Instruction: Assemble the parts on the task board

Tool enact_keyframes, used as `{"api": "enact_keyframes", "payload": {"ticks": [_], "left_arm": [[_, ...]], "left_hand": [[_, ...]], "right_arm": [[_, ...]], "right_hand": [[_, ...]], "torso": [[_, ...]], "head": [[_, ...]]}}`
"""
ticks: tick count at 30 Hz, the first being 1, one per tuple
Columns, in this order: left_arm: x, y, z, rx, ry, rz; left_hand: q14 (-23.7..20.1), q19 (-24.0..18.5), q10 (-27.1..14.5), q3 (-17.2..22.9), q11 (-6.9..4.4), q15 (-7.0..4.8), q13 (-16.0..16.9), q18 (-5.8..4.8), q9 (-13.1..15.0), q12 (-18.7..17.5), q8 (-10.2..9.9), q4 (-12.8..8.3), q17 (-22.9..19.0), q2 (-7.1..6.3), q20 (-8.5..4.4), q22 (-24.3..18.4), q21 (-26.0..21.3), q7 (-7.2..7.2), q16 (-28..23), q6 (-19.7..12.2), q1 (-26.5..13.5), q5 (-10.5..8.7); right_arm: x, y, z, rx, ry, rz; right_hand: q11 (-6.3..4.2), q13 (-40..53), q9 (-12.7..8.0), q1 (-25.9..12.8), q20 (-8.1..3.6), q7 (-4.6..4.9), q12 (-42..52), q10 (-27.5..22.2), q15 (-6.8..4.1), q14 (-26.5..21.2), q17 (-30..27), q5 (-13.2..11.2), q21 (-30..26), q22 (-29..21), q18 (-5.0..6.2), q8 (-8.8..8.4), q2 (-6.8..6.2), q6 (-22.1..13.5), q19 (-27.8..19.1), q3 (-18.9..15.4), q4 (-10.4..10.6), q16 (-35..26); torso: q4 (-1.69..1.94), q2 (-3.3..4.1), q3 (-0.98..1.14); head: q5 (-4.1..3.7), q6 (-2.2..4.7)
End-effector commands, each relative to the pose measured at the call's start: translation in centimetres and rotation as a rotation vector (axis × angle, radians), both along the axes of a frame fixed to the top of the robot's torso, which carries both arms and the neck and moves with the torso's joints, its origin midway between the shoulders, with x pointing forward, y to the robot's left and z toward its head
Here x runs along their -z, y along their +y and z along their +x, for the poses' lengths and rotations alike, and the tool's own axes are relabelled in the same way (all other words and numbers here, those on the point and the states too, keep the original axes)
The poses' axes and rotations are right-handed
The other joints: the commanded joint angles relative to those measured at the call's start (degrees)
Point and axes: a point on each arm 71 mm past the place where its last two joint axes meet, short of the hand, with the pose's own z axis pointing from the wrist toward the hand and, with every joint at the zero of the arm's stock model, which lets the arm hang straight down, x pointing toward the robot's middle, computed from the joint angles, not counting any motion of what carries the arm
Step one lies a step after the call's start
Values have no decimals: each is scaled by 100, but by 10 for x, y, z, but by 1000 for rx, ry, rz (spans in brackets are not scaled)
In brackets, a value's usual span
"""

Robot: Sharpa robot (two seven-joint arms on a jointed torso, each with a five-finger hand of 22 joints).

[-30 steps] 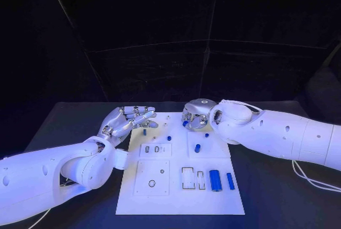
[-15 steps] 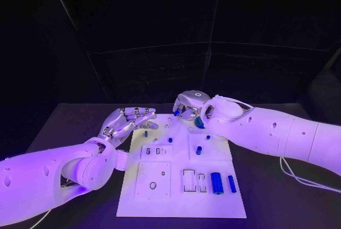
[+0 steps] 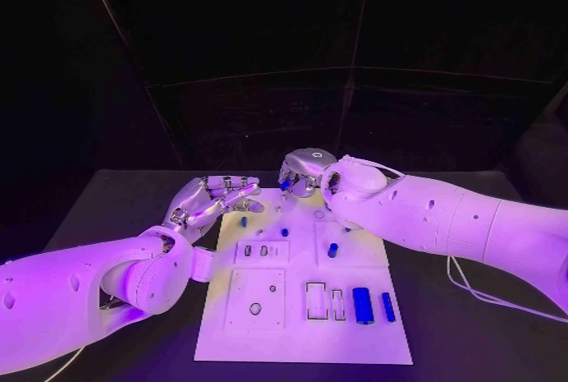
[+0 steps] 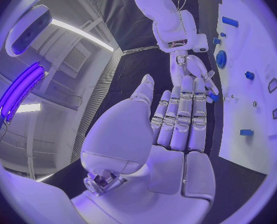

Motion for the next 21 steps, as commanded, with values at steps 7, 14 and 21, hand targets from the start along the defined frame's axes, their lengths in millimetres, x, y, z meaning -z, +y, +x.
{"api": "enact_keyframes", "payload": {"ticks": [7, 14, 21], "left_arm": [[-4, -1, 0, 13, -14, -5], [-5, -1, 0, 14, -17, -5], [-6, -1, 0, 13, -19, -5]], "left_hand": [[28, 42, -4, -4, 26, 1, -7, 75, -6, -37, -25, -25, 8, 39, -13, -6, 35, 31, -34, 20, 19, -35], [23, 43, -5, -6, 26, 3, -7, 74, -6, -43, -29, -31, 10, 41, -12, -7, 35, 30, -42, 21, 21, -35], [23, 43, -5, -6, 26, 3, -7, 74, -6, -43, -29, -31, 10, 41, -12, -7, 35, 30, -42, 21, 21, -35]], "right_arm": [[3, 0, 4, 5, 37, -46], [5, 4, 3, -2, 50, -59], [6, 6, 3, -2, 66, -79]], "right_hand": [[4, 8, 8, -14, 4, 22, -13, 12, -9, -10, -10, -12, 38, 11, -34, 18, -51, 10, 52, 40, 3, 21], [7, 8, 7, -21, 5, 25, -18, 7, -8, -10, -10, -16, 40, 14, -34, 13, -59, 5, 53, 48, 13, 21], [8, 8, 6, -26, 5, 26, -20, 5, -7, -10, -11, -18, 39, 11, -34, 10, -66, 3, 51, 52, 19, 22]], "torso": [[9, 13, -5], [11, 22, 0], [10, 32, -4]], "head": [[3, -24], [27, -42], [36, -51]]}}
